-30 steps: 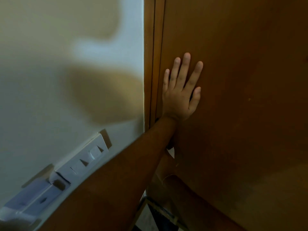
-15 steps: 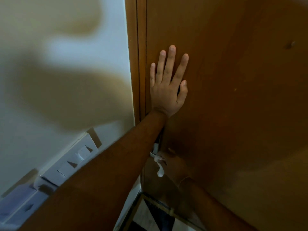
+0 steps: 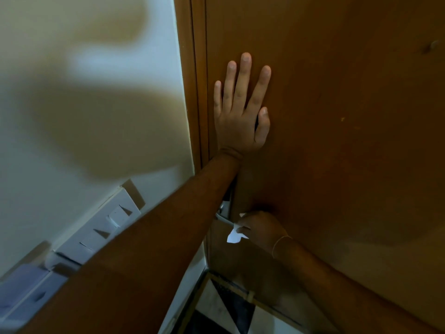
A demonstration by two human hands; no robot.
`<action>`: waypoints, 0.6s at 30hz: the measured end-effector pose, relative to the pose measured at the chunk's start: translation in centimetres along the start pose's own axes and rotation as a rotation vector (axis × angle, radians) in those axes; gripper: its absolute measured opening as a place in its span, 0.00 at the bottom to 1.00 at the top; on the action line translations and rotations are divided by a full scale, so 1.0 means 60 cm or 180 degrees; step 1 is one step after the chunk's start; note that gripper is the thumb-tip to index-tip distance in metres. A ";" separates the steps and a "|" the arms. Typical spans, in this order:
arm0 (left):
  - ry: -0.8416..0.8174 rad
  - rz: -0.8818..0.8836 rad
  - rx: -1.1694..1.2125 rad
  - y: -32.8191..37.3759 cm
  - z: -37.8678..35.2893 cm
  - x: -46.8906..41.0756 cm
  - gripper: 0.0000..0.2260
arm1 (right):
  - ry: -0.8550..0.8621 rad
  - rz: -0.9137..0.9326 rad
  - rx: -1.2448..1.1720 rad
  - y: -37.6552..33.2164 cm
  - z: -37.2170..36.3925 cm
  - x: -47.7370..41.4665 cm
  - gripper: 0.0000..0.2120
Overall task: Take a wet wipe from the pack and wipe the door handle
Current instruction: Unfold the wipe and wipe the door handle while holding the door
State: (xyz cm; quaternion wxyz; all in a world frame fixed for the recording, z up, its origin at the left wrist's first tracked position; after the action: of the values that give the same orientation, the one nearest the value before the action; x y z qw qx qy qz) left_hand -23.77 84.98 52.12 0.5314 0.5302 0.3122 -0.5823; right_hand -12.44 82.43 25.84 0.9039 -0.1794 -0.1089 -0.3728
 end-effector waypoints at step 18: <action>0.0038 0.0010 -0.0023 -0.010 -0.016 0.011 0.27 | 0.0484 -0.1345 -0.0513 -0.095 -0.010 -0.058 0.20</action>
State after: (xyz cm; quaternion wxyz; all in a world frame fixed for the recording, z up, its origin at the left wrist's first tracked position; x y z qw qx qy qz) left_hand -23.97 85.79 51.13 0.5323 0.5323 0.3166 -0.5771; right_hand -18.91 80.64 25.54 0.7941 -0.1956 -0.0455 -0.5736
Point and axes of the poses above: each hand's wrist, its own x-axis away from the middle knuckle, its own z-axis out of the back of the hand, y = z × x, the point moved 7 cm from there along -x, towards the middle knuckle, and after that the axes turned 5 degrees about -y, right-handed, at the moved point
